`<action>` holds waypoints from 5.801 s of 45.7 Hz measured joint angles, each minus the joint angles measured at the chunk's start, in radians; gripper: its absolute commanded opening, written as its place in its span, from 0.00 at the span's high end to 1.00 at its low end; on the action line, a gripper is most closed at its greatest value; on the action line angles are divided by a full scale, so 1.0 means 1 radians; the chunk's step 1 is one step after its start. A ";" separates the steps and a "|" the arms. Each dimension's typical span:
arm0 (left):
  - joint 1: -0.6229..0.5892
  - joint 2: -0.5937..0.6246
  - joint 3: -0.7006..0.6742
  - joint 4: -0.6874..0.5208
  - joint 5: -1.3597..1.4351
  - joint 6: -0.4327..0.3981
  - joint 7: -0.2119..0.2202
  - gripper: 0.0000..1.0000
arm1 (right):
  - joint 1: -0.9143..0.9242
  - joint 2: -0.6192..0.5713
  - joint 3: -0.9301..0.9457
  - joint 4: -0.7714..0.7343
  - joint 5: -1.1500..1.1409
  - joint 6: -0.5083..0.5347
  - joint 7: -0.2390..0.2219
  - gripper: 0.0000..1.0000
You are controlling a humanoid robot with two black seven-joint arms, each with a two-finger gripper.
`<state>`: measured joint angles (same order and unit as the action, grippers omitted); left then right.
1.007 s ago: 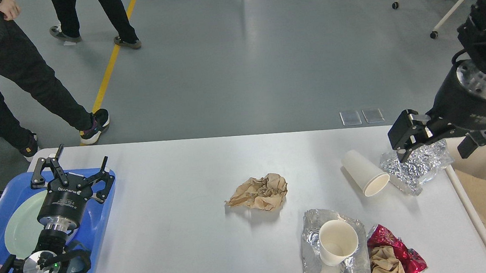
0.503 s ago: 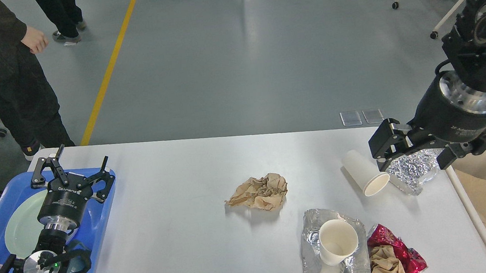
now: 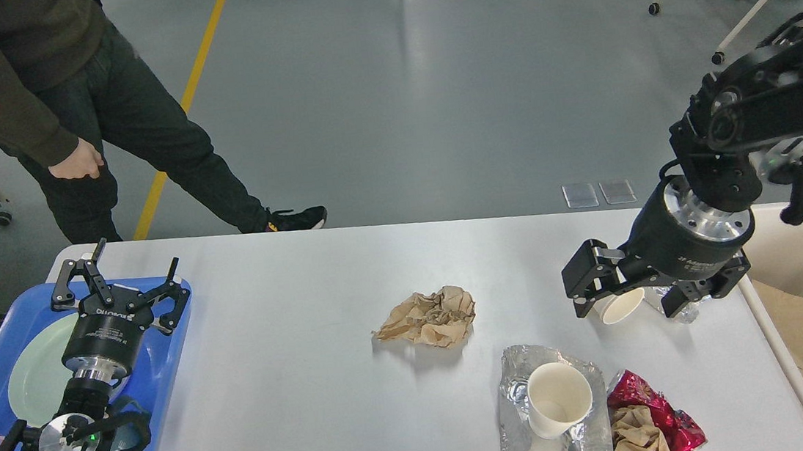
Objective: Tidy desktop
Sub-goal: 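Move the right gripper out of the bin toward the white paper cup, then lower the right gripper and grasp the white paper cup, then lift the paper cup and carry it to the white bin, then release the cup into the bin with the right gripper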
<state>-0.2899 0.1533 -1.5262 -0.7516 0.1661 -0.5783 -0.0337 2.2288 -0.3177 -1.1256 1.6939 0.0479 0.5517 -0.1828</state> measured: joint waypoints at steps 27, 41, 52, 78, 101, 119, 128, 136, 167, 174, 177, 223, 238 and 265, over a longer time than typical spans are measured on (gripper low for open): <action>0.000 0.000 0.000 0.000 -0.001 0.000 0.000 0.03 | -0.310 0.069 0.045 -0.069 -0.005 -0.222 -0.016 0.00; 0.000 0.000 0.000 0.000 -0.001 0.000 0.000 0.03 | -0.516 0.153 0.070 -0.150 -0.003 -0.366 -0.023 0.06; 0.000 0.000 0.000 0.000 -0.001 0.000 0.000 0.03 | -0.686 0.207 0.129 -0.291 -0.001 -0.390 -0.024 0.46; 0.000 0.000 0.000 0.000 0.000 0.000 0.000 0.03 | -0.729 0.201 0.133 -0.341 0.022 -0.389 -0.021 1.00; 0.000 0.000 0.000 0.000 0.000 0.000 0.001 0.03 | -0.660 0.150 0.127 -0.320 0.055 -0.314 -0.021 1.00; 0.000 0.000 0.000 0.000 -0.001 0.000 0.001 0.03 | -0.154 0.071 -0.097 -0.151 0.129 -0.006 -0.010 1.00; 0.000 0.000 0.000 0.000 -0.001 0.000 0.001 0.03 | 0.147 0.037 -0.234 -0.085 0.184 0.153 0.001 1.00; 0.000 0.000 0.000 0.000 -0.001 0.000 0.000 0.03 | 0.242 0.040 -0.382 -0.061 0.180 0.171 0.137 1.00; 0.001 0.000 0.000 -0.001 0.000 0.000 0.001 0.03 | -0.246 -0.365 -0.474 -0.560 0.005 0.097 0.132 1.00; 0.002 0.000 0.000 0.000 0.000 0.000 0.001 0.03 | -0.580 -0.392 -0.324 -0.803 0.011 0.028 0.132 1.00; 0.002 0.000 0.000 0.000 0.000 0.000 0.000 0.03 | -0.763 -0.401 -0.212 -0.937 0.012 -0.008 0.133 1.00; 0.001 0.000 0.000 0.000 -0.001 0.000 0.000 0.03 | -1.729 -0.049 0.266 -1.668 0.059 -0.498 0.052 0.26; 0.000 0.000 0.000 0.000 -0.001 0.000 0.000 0.03 | -1.727 -0.057 0.263 -1.660 0.059 -0.507 0.054 0.00; 0.000 0.000 0.000 0.000 0.000 0.000 0.000 0.03 | -1.413 -0.225 0.225 -1.309 0.014 -0.447 0.005 0.00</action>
<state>-0.2895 0.1534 -1.5264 -0.7516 0.1661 -0.5783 -0.0338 0.8158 -0.5430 -0.9009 0.3847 0.0620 0.1043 -0.1776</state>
